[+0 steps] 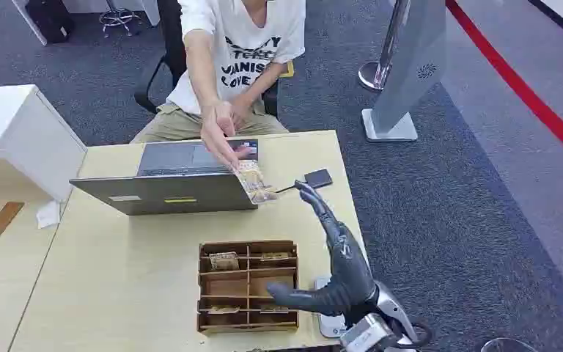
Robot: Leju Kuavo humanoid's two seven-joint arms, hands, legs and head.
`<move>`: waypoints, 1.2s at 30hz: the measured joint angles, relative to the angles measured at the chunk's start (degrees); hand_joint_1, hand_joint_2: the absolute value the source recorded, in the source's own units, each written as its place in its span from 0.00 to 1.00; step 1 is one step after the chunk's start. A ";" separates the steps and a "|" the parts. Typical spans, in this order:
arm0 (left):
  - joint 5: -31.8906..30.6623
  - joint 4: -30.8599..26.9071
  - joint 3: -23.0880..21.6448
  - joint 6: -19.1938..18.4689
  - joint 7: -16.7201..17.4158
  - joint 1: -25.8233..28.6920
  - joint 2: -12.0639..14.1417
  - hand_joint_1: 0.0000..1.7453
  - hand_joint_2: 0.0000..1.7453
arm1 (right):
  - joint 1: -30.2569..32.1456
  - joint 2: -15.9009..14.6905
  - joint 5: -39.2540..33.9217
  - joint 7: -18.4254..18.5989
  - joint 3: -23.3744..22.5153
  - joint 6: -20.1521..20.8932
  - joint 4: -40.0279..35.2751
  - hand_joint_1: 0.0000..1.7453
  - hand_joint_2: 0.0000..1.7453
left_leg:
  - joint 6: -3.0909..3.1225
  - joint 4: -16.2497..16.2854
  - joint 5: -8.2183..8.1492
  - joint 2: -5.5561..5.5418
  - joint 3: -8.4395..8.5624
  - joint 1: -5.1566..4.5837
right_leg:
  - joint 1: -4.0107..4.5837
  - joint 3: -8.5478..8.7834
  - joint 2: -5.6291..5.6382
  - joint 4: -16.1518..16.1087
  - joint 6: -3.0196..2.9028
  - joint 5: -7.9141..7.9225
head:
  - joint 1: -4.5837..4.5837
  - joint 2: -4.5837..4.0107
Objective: Pass the card to the sensor for recognition and then transmit it.
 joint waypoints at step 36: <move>-3.91 0.00 -4.39 -1.03 2.25 -2.04 -0.72 0.00 0.00 | -25.24 3.94 44.11 19.45 12.85 -13.23 21.11 0.80 1.00 | -0.02 0.01 0.05 0.00 0.03 0.01 | 0.00 0.01 0.01 0.03 -0.03 0.05 | 0.00 0.00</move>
